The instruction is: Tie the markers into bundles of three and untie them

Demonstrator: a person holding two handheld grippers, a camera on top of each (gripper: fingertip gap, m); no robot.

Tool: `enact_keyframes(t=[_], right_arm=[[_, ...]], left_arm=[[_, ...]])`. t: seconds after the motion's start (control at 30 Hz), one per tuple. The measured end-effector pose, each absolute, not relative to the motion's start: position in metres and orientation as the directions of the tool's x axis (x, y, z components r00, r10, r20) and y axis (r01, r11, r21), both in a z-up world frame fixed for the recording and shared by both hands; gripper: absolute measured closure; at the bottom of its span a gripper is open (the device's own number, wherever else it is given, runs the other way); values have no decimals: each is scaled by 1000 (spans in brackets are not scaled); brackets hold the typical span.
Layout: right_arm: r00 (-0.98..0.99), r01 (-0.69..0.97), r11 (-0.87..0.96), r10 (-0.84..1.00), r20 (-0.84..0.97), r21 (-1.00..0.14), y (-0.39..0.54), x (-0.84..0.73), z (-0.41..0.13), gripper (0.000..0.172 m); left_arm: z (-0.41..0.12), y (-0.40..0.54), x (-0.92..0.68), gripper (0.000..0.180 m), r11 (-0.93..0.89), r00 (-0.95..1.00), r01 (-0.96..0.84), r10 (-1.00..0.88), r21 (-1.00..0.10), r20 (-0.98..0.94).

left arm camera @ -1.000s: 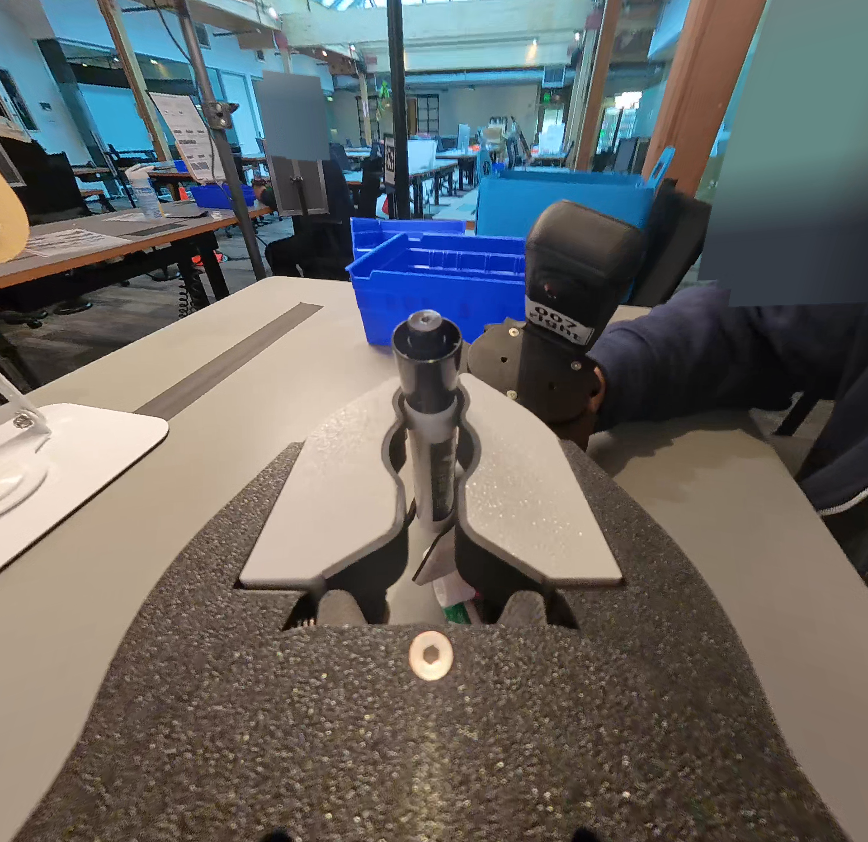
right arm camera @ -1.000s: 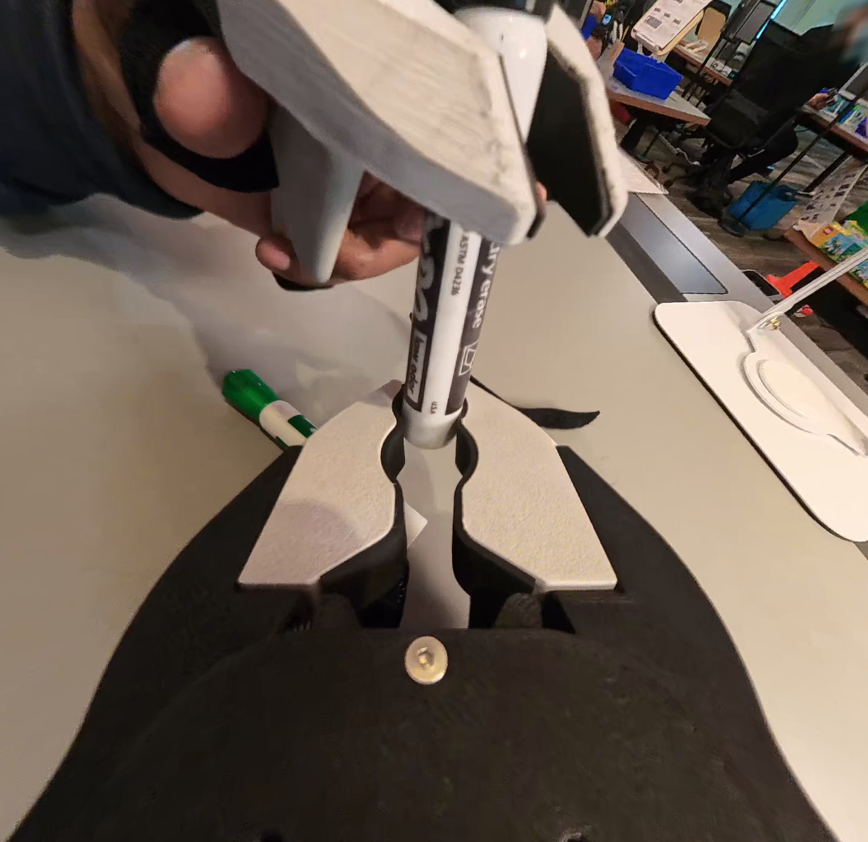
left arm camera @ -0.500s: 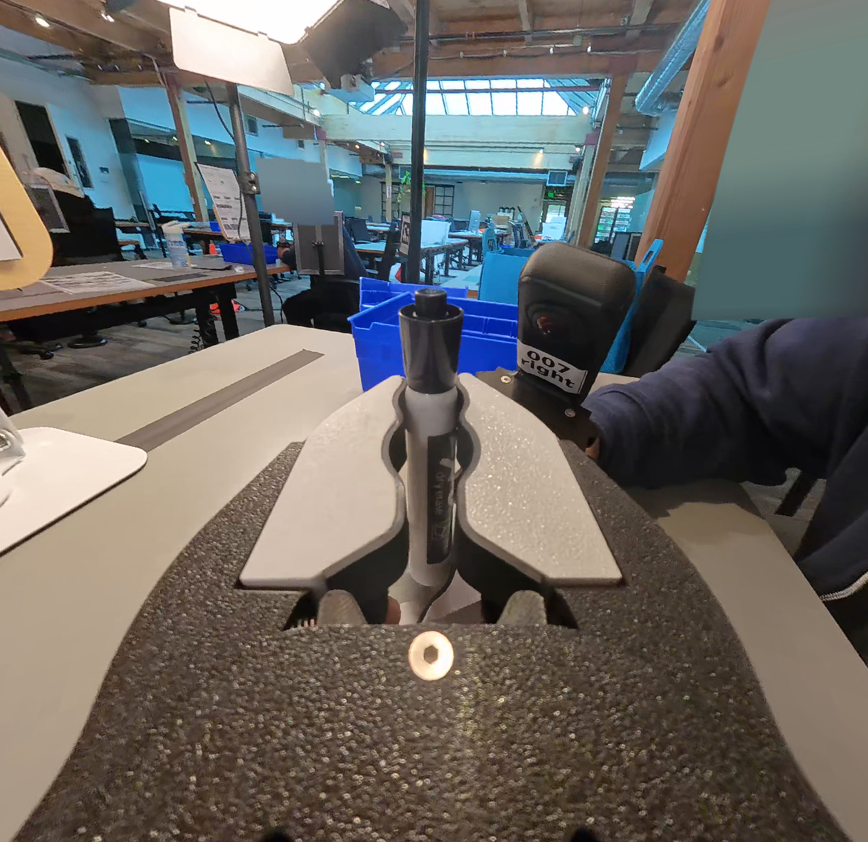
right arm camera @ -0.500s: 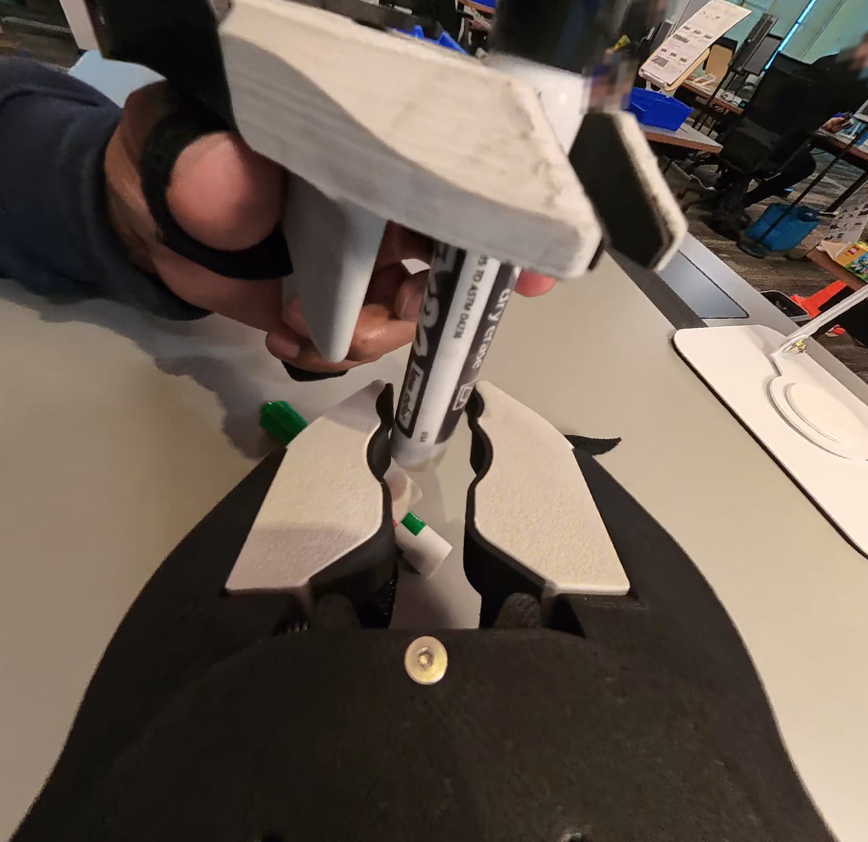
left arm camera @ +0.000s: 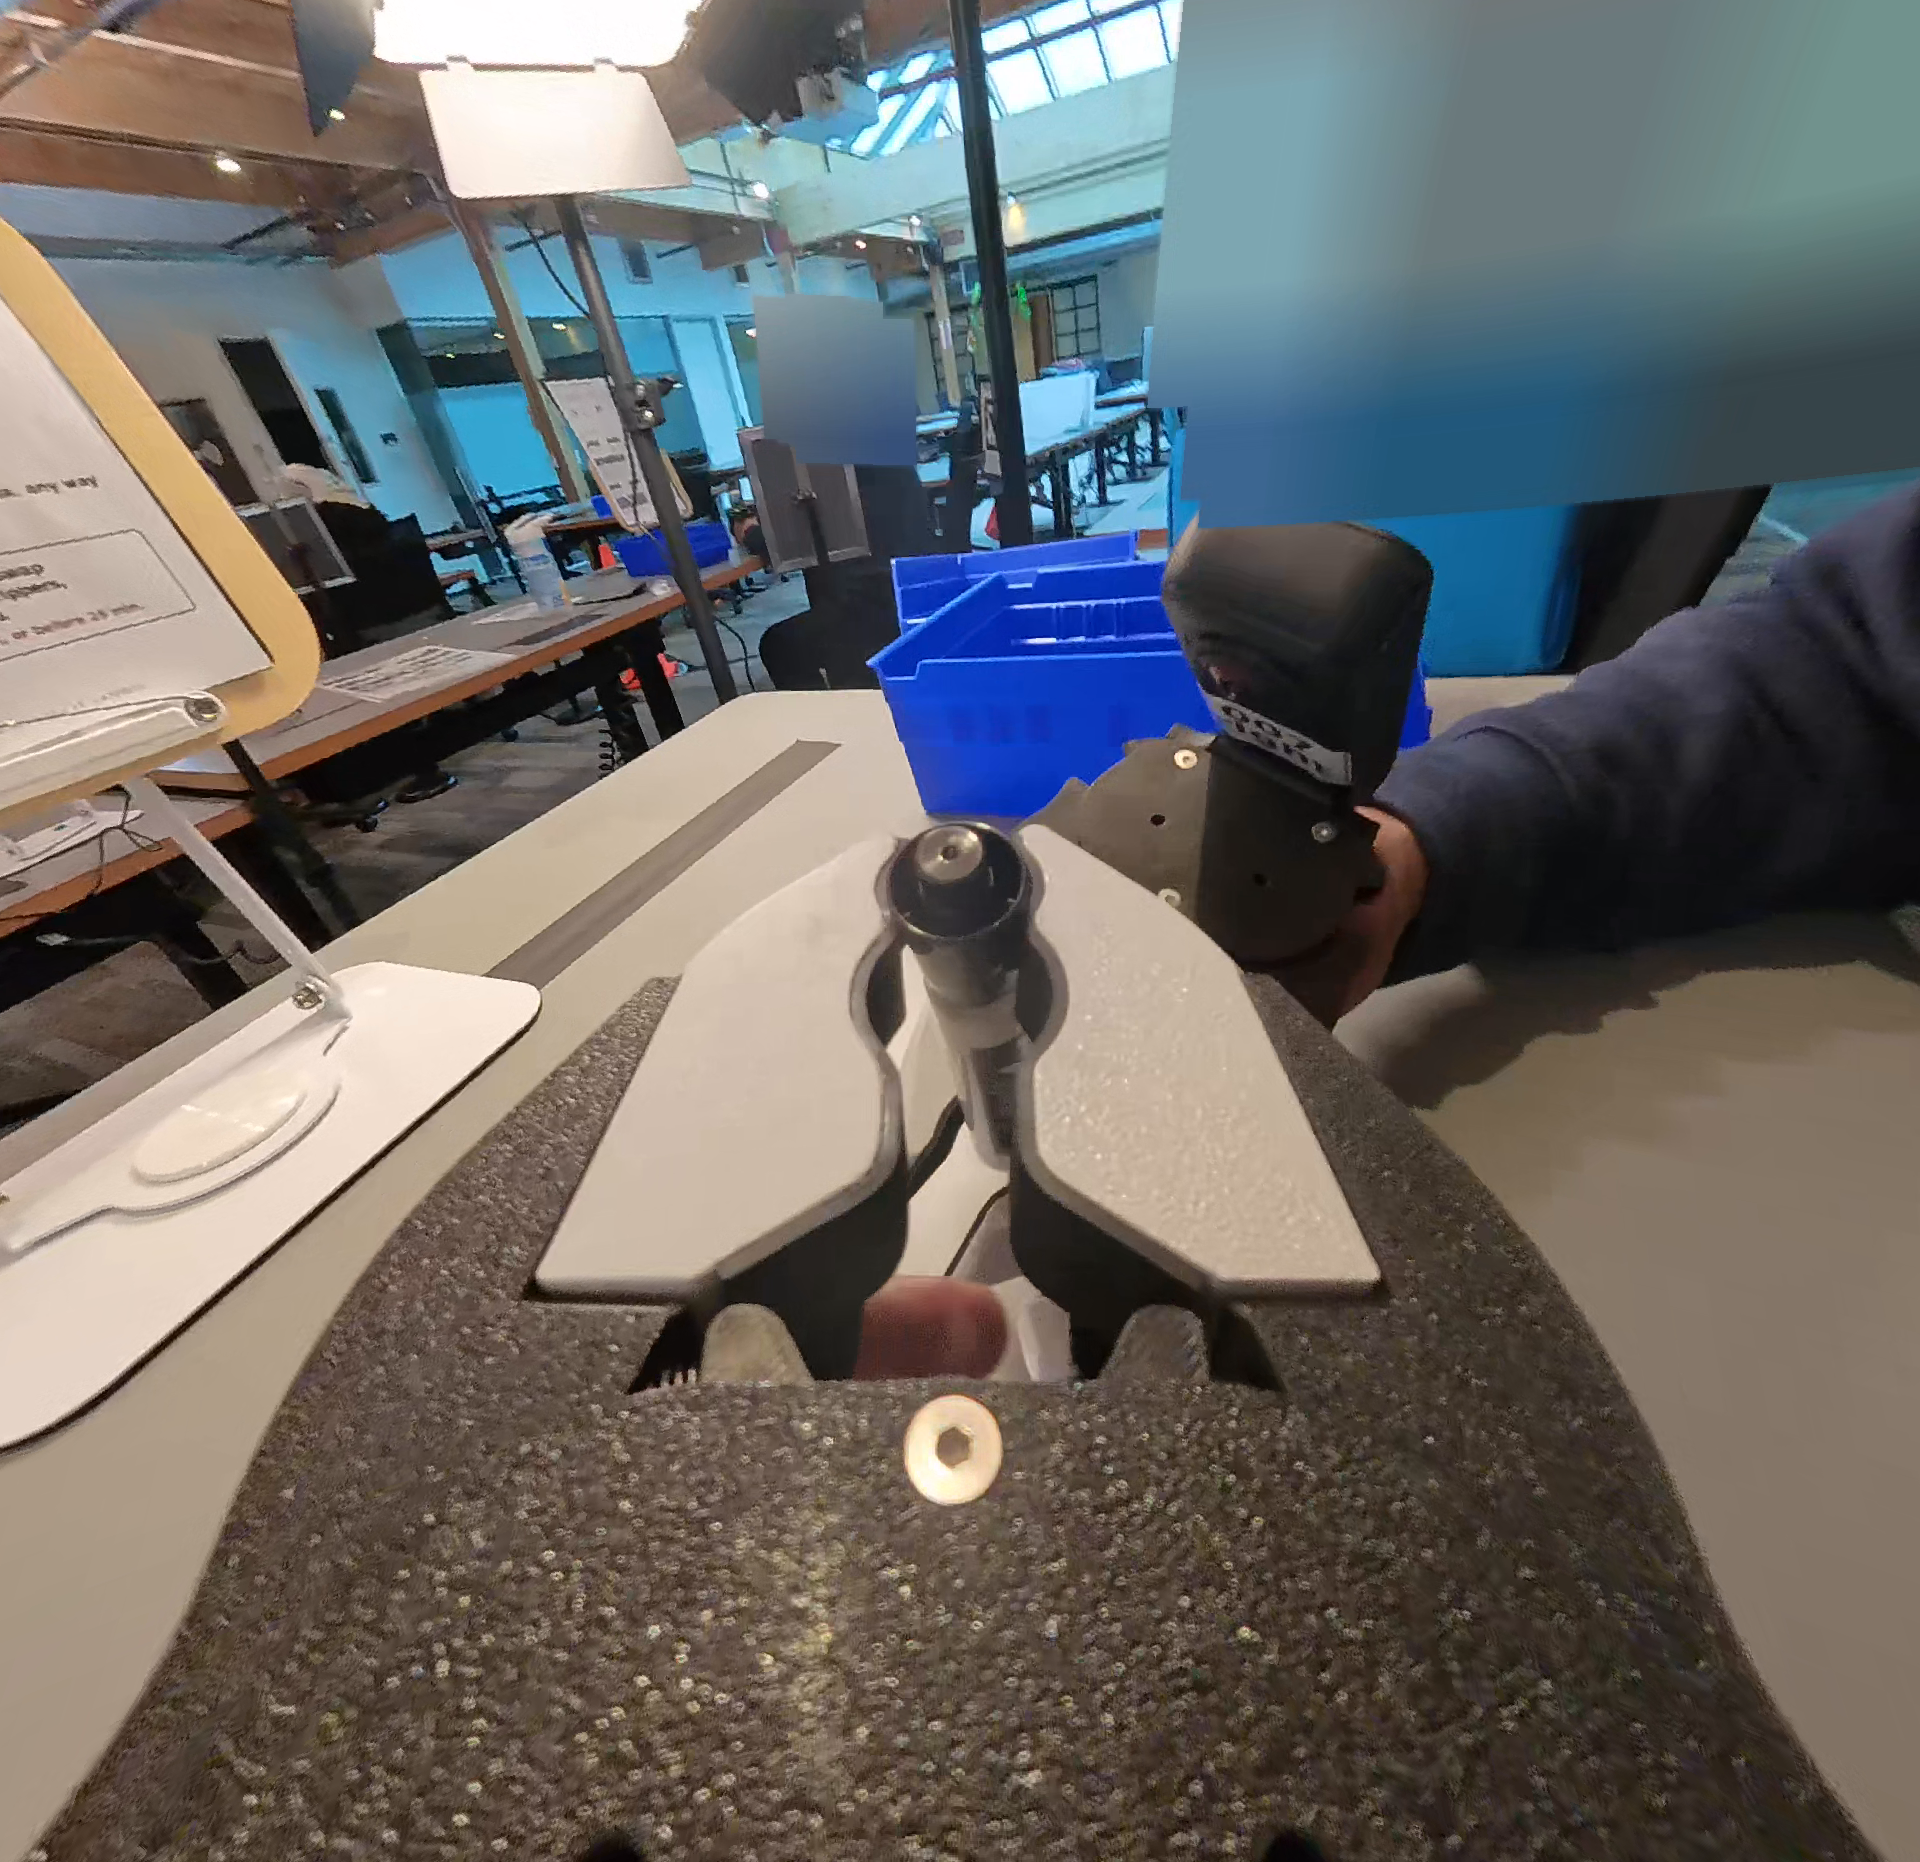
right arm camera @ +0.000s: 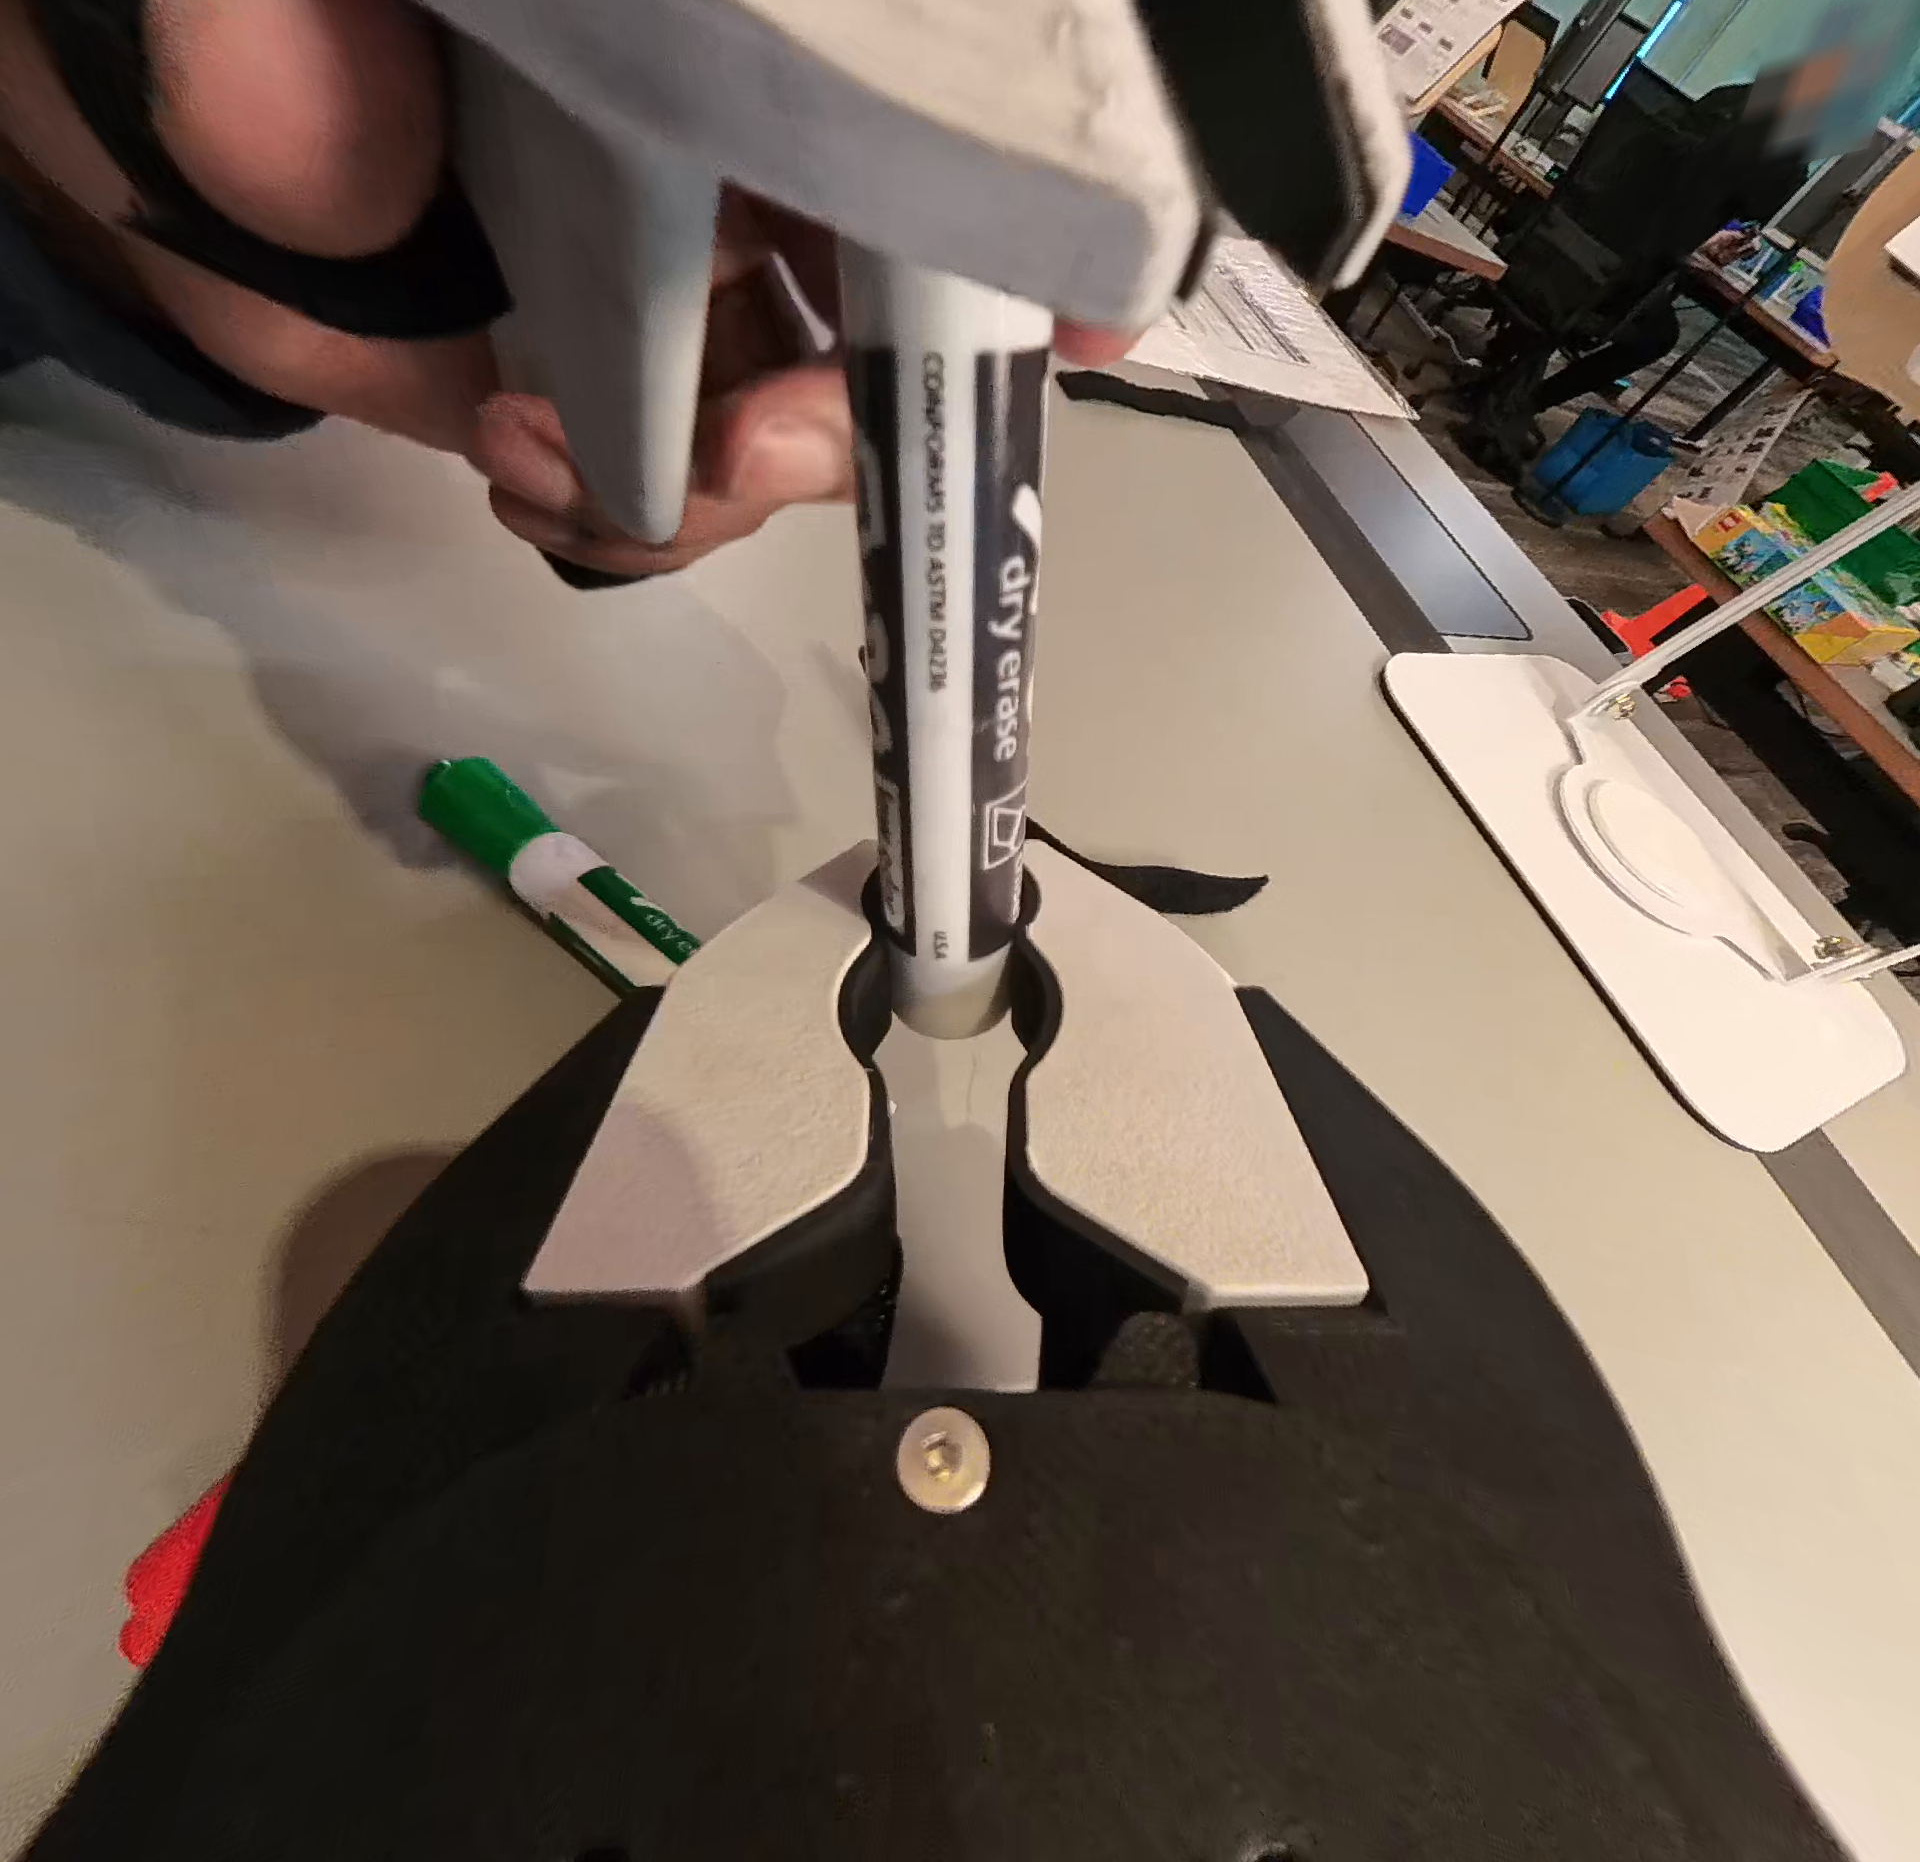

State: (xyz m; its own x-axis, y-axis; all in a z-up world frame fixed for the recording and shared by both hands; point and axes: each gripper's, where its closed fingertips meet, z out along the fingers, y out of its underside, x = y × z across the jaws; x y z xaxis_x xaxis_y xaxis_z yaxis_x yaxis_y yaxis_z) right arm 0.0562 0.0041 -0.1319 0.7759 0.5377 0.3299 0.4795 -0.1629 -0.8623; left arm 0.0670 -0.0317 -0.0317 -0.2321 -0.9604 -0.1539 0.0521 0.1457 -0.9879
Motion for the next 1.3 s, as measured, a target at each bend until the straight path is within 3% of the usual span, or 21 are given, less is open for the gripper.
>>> enact_keyframes(t=[0.17, 0.43, 0.57, 0.77, 0.97, 1.07, 1.17, 1.3], right_arm=[[788, 437, -127, 531, 312, -890, 4, 53, -122, 148], [774, 452, -103, 539, 332, -886, 3, 45, -120, 140], [767, 456, -92, 546, 339, -885, 1, 41, -119, 144], [780, 481, -106, 505, 369, -871, 4, 53, -119, 152], [787, 493, -120, 484, 383, -862, 6, 64, -121, 152], [775, 524, -118, 477, 415, -843, 7, 66, -124, 151], [771, 537, -107, 465, 435, -837, 7, 66, -122, 152], [790, 495, -76, 453, 412, -866, 7, 65, -114, 149]], left_arm=[[-33, -35, 71, 164, 145, -168, 99, -973, -984, -160], [-27, -41, 74, 165, -4, -167, 163, -986, -987, -24], [-25, -45, 74, 165, -20, -173, 182, -985, -983, -11], [-32, -41, 73, 165, 100, -165, 101, -980, -990, -116], [-52, -37, 72, 151, 327, -195, -69, -931, -943, -308], [-57, -36, 72, 157, 404, -175, -103, -907, -909, -384], [-55, -44, 74, 161, 339, -189, -76, -928, -938, -321], [-48, -39, 77, 161, 89, -163, -4, -983, -996, -88]])
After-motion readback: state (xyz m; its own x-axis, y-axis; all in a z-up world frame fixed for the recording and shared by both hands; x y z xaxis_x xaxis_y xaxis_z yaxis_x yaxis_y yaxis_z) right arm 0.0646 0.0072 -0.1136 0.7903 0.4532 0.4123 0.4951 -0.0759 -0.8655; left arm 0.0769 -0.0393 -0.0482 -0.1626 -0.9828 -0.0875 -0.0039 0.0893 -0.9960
